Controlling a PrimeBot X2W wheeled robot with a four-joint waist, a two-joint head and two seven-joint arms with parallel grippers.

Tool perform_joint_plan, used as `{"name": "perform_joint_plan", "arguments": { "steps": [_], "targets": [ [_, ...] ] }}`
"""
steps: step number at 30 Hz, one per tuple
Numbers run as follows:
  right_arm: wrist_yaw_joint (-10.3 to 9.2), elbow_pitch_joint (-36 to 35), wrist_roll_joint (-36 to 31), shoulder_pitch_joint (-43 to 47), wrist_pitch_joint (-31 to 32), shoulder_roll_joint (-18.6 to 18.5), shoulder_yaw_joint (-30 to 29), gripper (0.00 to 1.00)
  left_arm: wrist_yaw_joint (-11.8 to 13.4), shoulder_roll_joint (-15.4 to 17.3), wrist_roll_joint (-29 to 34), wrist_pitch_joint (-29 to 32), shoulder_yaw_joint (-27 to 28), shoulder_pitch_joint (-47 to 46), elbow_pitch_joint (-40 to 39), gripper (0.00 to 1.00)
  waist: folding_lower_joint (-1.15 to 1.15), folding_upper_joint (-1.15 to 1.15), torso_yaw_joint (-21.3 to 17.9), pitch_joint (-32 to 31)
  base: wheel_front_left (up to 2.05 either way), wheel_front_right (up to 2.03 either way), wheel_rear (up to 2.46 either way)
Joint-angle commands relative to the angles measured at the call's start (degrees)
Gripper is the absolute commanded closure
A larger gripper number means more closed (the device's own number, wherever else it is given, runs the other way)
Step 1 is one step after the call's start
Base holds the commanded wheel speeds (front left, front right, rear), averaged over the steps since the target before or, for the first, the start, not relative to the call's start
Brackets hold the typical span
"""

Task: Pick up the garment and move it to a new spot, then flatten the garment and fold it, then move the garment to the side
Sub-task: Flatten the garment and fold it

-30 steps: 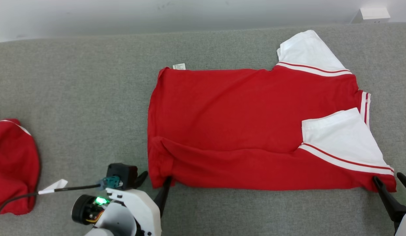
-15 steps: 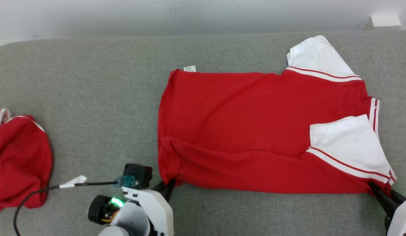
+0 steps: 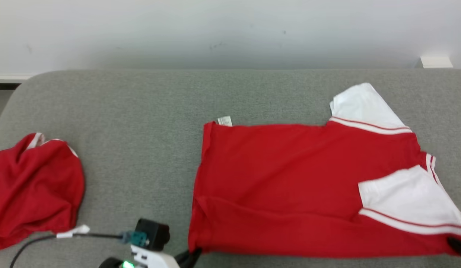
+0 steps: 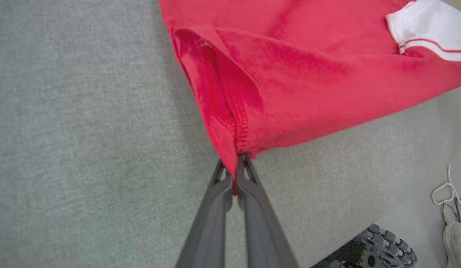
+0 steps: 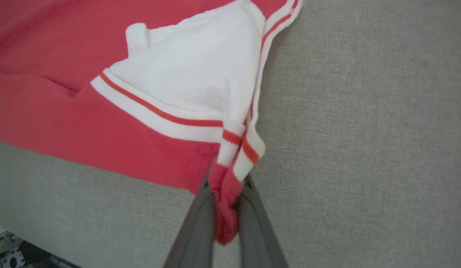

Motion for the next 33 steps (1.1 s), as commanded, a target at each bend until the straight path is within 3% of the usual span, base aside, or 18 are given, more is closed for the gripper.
{"name": "perform_joint_plan", "arguments": {
  "steps": [1,8,9,10,11,16,24,28,33],
  "targets": [
    [-0.13,-0.7,1.2,2.1,0.5,-1.3,-0.3,1.00,0.5,0.6,-0.4,0.3,0.1,2.2,-1.3,1.00,0.00,0.00,0.6,-0.4,0.00,0.00,0.00],
    [-0.13,-2.6,3.6,10.8,-0.1,-4.6,-0.6,1.00,2.7,-0.6,-2.2,-0.6,-1.5,11.4,-3.9,1.00,0.00,0.00,1.3,0.1,0.00,0.00,0.00],
    [-0.13,-2.4,3.3,11.4,-0.2,-4.5,-0.1,0.89,2.9,-1.1,-1.9,-1.3,-1.7,11.9,-3.2,0.91,0.00,0.00,1.4,0.1,0.00,0.00,0.00],
    [-0.13,-2.0,3.1,11.7,-0.7,-4.0,0.1,0.53,3.2,-1.5,-1.6,-2.0,-1.8,12.2,-2.5,0.58,0.00,0.00,1.4,0.1,0.00,0.00,0.00],
    [-0.13,-1.6,2.9,12.0,-1.0,-3.6,0.2,0.00,3.2,-1.6,-1.1,-2.6,-2.0,12.2,-1.9,0.00,0.00,0.00,1.4,0.0,0.00,0.00,0.00],
    [-0.13,-0.8,2.7,13.0,-1.8,-4.3,-0.8,0.00,3.8,-1.4,-0.6,-4.5,-1.1,12.3,-2.3,0.00,0.00,0.00,1.0,-0.4,0.00,0.00,0.00],
    [-0.12,-6.5,3.4,6.3,-4.2,-9.3,-10.2,0.00,6.0,0.9,-0.5,-4.3,5.4,4.4,-10.6,0.00,0.00,0.00,1.0,3.7,0.00,0.00,0.00],
    [-0.12,-5.4,-0.7,-4.3,-5.2,-9.1,-10.5,0.00,5.5,-1.6,1.1,-3.2,4.1,-6.9,-7.4,0.00,0.00,0.00,2.8,9.3,0.00,0.00,0.00],
    [-0.13,-0.1,-7.5,-20.9,-4.3,-5.6,-4.3,0.00,4.4,-6.7,3.4,-2.9,0.6,-20.8,2.6,0.00,0.00,0.00,5.5,15.9,0.00,0.00,0.00]
  ]
}}
